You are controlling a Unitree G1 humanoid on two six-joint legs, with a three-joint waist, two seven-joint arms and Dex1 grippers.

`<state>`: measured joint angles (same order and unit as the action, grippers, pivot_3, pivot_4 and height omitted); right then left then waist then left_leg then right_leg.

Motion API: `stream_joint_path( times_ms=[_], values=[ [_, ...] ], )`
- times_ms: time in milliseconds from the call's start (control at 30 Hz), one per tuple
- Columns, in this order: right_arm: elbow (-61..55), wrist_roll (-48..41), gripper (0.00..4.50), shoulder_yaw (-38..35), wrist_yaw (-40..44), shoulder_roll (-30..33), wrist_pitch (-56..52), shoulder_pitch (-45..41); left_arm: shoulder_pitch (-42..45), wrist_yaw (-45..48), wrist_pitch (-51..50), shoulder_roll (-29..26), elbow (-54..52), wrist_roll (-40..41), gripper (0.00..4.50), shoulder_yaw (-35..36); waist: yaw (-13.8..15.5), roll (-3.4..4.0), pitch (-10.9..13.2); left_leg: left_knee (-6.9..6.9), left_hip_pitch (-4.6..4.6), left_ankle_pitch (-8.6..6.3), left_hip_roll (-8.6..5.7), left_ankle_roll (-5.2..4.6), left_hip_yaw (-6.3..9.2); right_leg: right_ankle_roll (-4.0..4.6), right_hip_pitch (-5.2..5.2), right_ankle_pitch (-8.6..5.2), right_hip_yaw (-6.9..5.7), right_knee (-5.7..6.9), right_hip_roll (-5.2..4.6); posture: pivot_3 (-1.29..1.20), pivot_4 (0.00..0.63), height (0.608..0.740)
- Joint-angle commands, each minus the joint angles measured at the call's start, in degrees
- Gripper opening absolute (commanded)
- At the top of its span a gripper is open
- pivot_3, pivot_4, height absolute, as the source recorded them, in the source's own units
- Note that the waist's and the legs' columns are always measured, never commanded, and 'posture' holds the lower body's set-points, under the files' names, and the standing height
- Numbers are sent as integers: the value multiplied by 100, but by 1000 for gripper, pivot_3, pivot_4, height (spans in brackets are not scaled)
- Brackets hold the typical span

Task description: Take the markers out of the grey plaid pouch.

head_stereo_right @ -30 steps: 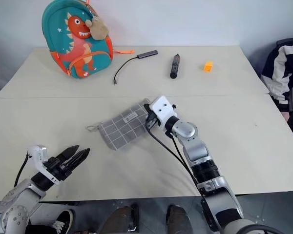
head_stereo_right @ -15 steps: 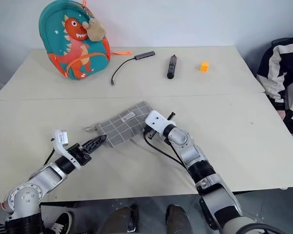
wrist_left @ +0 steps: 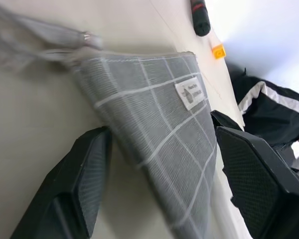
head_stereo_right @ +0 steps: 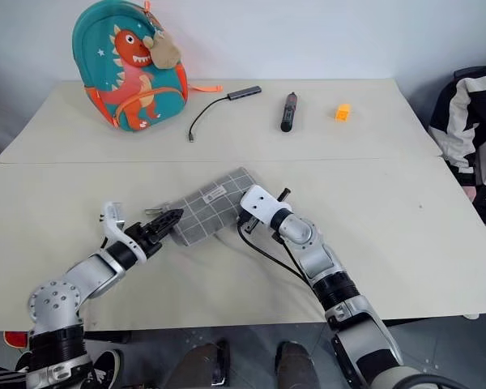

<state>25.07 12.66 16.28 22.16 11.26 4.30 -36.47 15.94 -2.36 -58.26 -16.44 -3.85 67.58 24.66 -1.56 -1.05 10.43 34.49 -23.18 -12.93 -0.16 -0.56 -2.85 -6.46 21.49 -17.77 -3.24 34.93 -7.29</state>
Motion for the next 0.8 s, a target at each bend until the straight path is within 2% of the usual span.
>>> stream_joint_path(
  times_ms=[33, 233, 267, 300, 633, 733, 800],
  values=[
    [-229, -87, 40, -100, 18, -24, -22, -15, 173, -70, -156, 96, 189, -124, 3570, -261, 6, 0, 0, 0, 0, 0, 0, 0, -1, 0, 0, 0, 0, 0, 0, 0, 150, 740],
    [-331, -86, 40, -129, 14, -27, -65, 41, 341, -219, -55, 319, 331, -185, 3570, -198, 13, 0, 0, 7, -1, 0, -1, 0, 0, -6, -4, 3, -2, 0, -2, 0, 150, 740],
    [-351, -84, 0, -129, 13, -24, -66, 56, 335, -256, -67, 365, 365, -88, 3198, -121, 14, 0, 0, 6, -1, 0, -1, 0, 0, -6, -3, 3, -2, -1, -2, 0, 150, 740],
    [-366, -81, 0, -130, 14, -23, -68, 66, 331, -281, -82, 397, 389, -18, 3053, -66, 14, 0, 0, 6, -1, 0, -1, 0, 1, -6, -3, 3, -3, -2, -2, 0, 150, 740],
    [-402, -44, 0, -105, 40, 11, -36, 109, 216, -121, 182, 282, 291, -466, 19, -156, 3, -1, 1, 4, -2, -1, 0, -1, 0, -6, -2, 4, -3, -7, -2, 0, 150, 740],
    [-435, -2, 0, -78, 53, 46, -6, 130, 179, 114, 446, 225, 201, -724, 19, -227, -3, -1, 1, 4, -2, 0, 3, 1, 0, -8, -2, 5, -4, -7, 0, 0, 150, 740],
    [-548, -178, 0, -107, 288, 69, -64, 179, 70, 552, 798, -36, 25, -1261, 19, -563, -12, -1, 1, 3, -1, 0, 3, 2, 0, -8, 0, 6, -2, -7, 0, 0, 150, 740]
  ],
)
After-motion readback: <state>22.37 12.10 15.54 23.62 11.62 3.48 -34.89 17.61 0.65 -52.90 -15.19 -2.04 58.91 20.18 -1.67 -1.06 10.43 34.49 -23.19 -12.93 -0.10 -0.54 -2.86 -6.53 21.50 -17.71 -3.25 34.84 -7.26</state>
